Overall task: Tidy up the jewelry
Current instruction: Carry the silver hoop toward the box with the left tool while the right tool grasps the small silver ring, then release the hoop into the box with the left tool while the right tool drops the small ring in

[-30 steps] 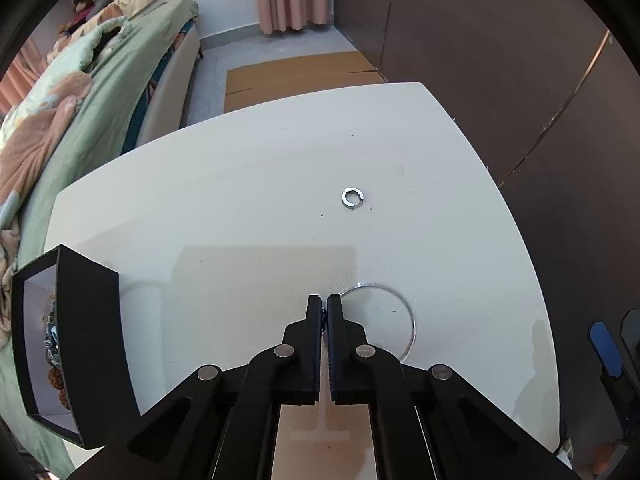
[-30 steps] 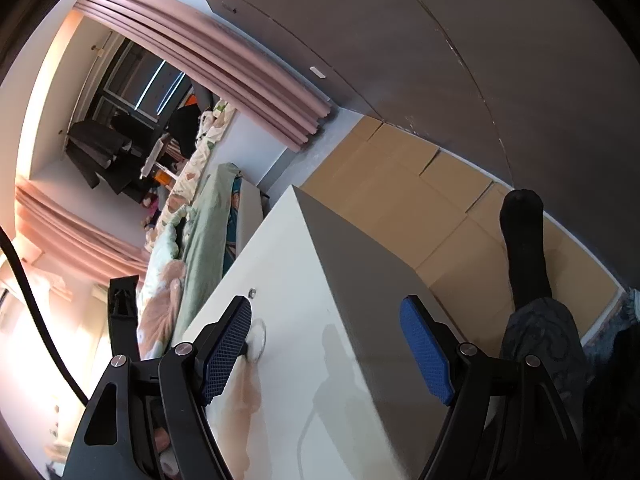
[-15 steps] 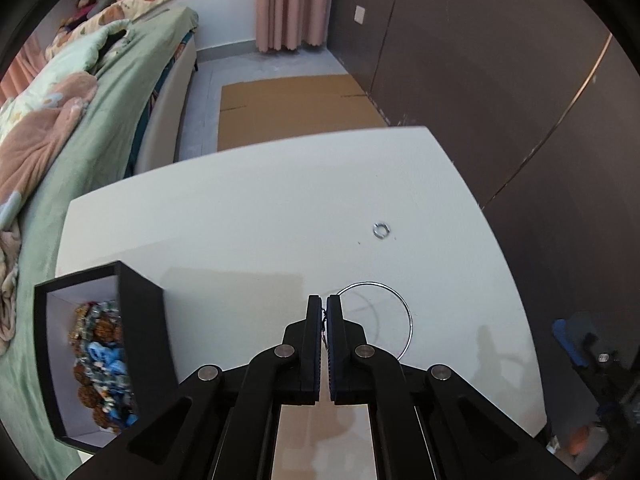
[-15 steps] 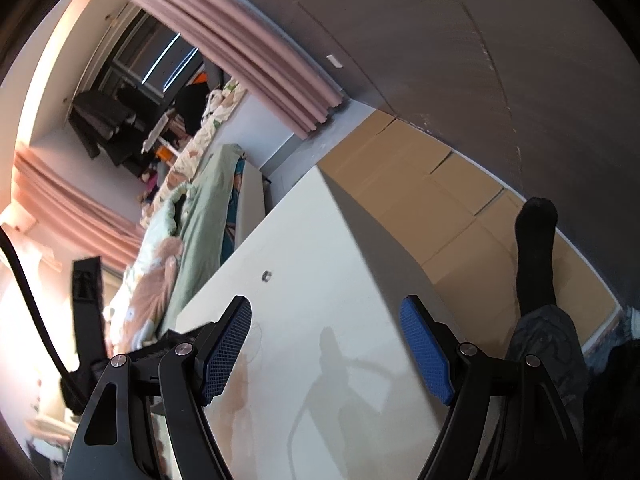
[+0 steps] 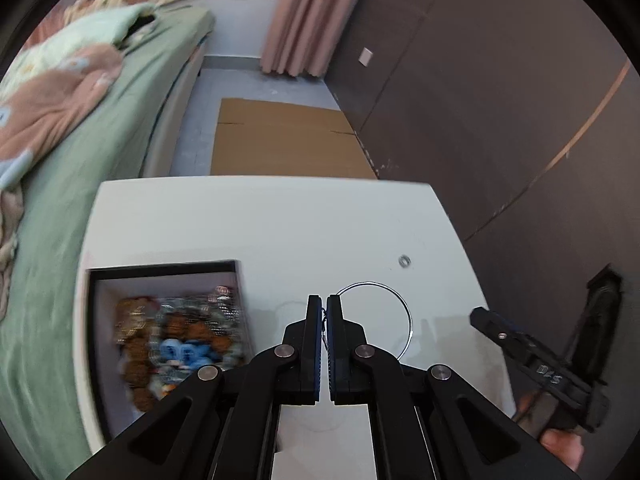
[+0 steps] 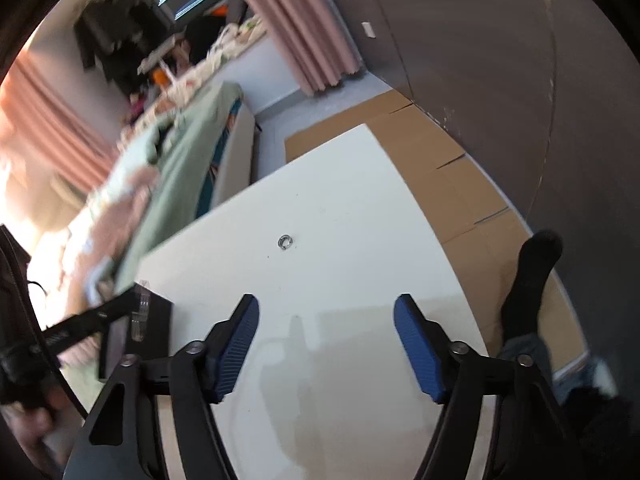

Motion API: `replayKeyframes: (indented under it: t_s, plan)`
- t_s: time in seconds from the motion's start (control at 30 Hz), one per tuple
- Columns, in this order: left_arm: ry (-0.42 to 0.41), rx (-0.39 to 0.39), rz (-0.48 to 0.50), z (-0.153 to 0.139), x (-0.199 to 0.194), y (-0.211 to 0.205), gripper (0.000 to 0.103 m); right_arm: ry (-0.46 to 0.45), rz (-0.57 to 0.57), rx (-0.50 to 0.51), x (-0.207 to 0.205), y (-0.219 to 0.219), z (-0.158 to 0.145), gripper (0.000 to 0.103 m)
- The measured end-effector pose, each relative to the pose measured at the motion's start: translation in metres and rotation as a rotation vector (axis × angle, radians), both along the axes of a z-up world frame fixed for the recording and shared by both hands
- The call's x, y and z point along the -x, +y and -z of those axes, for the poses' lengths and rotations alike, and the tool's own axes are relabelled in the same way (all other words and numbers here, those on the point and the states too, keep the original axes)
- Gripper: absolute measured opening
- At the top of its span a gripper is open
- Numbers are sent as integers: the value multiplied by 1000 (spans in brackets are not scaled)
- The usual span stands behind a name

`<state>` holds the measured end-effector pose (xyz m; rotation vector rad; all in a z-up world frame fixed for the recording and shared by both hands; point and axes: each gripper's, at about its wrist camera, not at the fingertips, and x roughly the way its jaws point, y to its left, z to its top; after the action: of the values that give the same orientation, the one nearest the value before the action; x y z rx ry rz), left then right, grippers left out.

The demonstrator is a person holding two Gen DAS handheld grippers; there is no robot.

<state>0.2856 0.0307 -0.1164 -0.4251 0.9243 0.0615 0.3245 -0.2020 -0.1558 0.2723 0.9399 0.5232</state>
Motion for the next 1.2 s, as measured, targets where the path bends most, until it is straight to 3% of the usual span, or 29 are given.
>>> replayKeyframes:
  t_s: [0.23, 0.43, 0.8, 1.0, 1.07, 1.2]
  plan:
    - [-91, 12, -38, -36, 17, 36, 2, -28, -39, 102, -16, 33, -6, 61]
    - [-80, 47, -108, -31, 21, 72, 2, -52, -89, 234, -28, 67, -5, 48]
    - [-69, 106, -146, -25, 24, 95, 2, -69, -142, 394, -49, 103, 4, 36]
    - [-73, 119, -154, -25, 26, 100, 2, -92, -148, 451, -51, 110, 2, 28]
    - [-72, 119, -155, -26, 27, 101, 2, -88, -168, 450, -50, 112, 0, 14]
    - [-63, 118, -153, -27, 28, 101, 2, -69, -177, 443, -50, 112, -2, 14]
